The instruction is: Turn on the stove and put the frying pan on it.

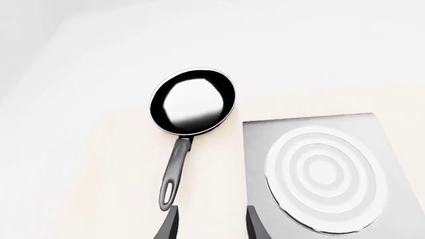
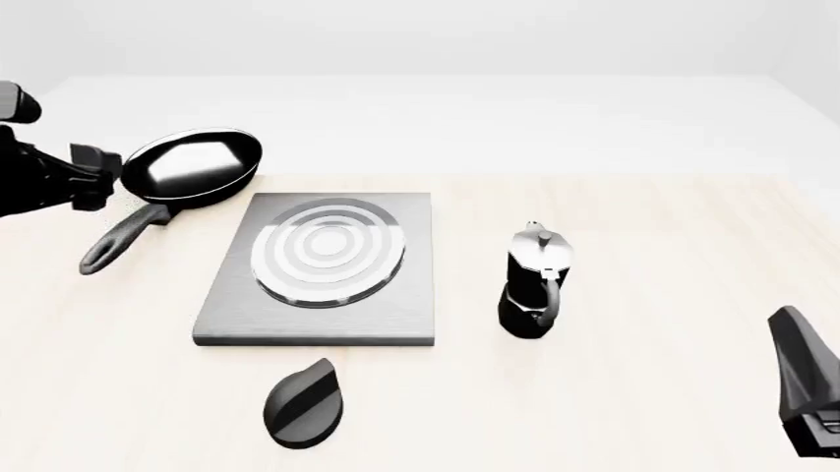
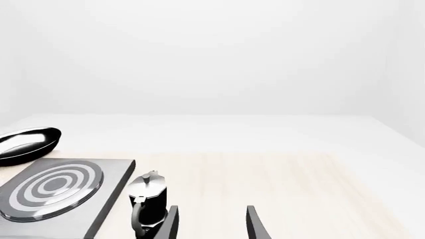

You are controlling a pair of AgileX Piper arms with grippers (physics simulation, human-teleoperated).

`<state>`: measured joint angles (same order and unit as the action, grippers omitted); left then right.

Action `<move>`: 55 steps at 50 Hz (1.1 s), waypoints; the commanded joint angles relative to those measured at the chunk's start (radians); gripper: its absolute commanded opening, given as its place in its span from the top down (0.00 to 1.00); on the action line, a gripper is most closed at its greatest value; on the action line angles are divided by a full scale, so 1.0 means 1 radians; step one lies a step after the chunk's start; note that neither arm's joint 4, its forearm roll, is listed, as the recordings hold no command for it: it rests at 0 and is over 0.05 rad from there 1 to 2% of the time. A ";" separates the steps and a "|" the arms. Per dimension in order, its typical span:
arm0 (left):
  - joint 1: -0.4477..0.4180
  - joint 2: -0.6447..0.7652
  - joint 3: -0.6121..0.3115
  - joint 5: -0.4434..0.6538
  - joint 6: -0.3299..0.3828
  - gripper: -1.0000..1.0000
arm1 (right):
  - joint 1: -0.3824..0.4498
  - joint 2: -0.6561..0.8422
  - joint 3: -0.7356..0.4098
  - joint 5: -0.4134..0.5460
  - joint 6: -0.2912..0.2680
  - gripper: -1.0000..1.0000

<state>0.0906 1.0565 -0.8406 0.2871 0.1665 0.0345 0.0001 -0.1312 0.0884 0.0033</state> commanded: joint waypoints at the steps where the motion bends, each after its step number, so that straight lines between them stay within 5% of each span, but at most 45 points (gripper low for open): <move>1: 0.074 0.115 -0.069 -0.024 0.025 0.00 | 0.003 0.000 0.002 0.001 -0.005 0.00; 29: 0.178 0.315 -0.169 -0.056 0.122 0.00 | 0.003 0.000 0.001 0.013 -0.018 0.00; 55: 0.213 0.573 -0.237 -0.184 0.128 0.00 | 0.017 0.001 0.019 0.018 -0.049 0.00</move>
<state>0.2896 1.5312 -1.0481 0.1507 0.2962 0.0478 0.0004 -0.1223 0.1083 -0.0346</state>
